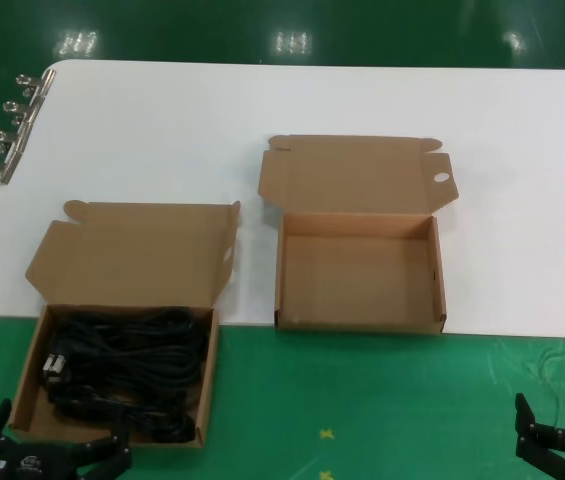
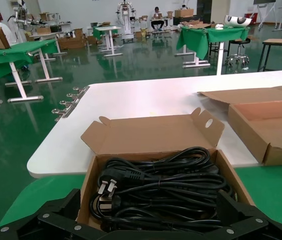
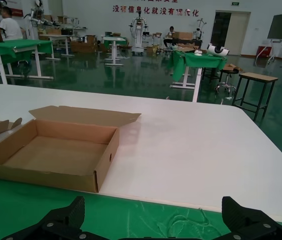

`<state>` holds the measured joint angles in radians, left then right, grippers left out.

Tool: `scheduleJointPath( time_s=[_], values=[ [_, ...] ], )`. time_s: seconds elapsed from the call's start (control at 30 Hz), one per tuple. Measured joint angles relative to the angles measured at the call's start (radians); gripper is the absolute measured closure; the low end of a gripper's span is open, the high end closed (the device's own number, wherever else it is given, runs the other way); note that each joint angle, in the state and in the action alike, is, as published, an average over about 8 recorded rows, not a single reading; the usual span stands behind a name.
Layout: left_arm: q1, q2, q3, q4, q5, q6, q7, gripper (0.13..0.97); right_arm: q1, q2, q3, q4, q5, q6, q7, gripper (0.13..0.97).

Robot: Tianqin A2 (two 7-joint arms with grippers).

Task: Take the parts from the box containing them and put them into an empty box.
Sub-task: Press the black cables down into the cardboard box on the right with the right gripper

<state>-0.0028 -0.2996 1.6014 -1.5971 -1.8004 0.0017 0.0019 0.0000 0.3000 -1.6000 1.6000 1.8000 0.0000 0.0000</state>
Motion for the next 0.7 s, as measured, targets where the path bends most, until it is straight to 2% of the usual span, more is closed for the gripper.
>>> scheduleJointPath(
  time_s=[0.7],
  values=[
    [0.0,0.0,0.0,0.0,0.0,0.0,0.0,0.132,0.0,0.0,0.0,0.0,0.0,0.0,0.0,0.129]
  ],
)
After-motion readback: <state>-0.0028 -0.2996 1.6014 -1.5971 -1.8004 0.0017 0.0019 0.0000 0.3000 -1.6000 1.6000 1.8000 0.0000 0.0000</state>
